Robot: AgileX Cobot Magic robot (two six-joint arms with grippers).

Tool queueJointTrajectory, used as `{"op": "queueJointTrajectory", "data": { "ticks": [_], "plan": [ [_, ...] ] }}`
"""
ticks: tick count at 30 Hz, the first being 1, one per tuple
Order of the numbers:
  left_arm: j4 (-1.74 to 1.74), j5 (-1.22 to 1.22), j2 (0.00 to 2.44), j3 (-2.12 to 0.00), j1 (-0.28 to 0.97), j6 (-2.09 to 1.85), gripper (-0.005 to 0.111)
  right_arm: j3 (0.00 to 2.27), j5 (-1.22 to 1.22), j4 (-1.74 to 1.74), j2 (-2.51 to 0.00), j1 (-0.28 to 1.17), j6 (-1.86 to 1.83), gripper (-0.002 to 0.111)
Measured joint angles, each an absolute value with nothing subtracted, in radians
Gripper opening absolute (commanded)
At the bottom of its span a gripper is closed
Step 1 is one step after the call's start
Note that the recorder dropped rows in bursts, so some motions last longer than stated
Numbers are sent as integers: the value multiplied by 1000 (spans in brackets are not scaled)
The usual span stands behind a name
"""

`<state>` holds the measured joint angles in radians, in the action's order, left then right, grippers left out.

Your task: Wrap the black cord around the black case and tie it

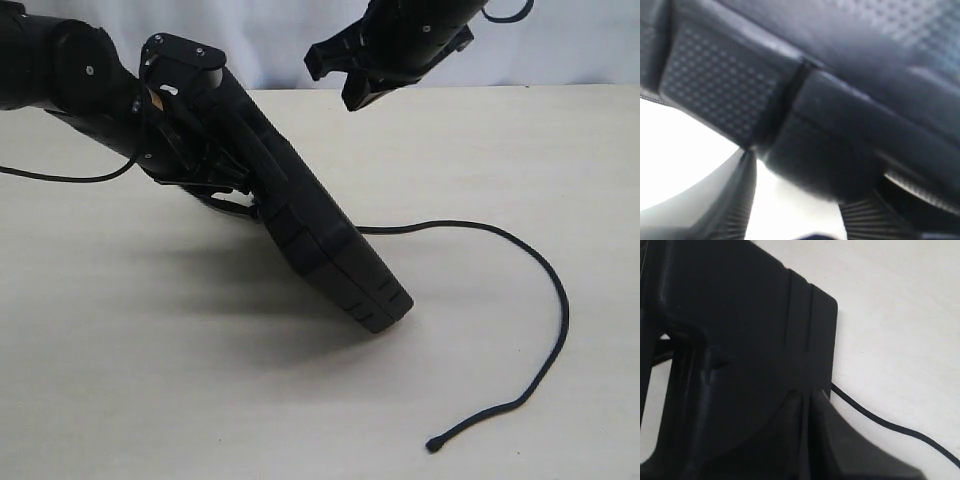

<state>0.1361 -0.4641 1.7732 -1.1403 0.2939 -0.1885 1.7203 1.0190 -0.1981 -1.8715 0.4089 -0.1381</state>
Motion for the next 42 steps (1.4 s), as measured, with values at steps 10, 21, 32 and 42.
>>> {"op": "queueJointTrajectory", "data": {
  "ticks": [10,21,32,42],
  "plan": [
    [136,-464,1773,-1140,294,-188,47,1347,705,-174,-1561,411,-239,4],
    [136,-462,1773,-1140,294,-188,47,696,79,-181,-1144,657,-415,4],
    [136,-462,1773,-1140,294,-188,47,349,-66,-204,-1076,793,-392,24],
    [136,-462,1773,-1140,294,-188,47,255,-253,-167,-1088,871,-455,98]
  ]
}}
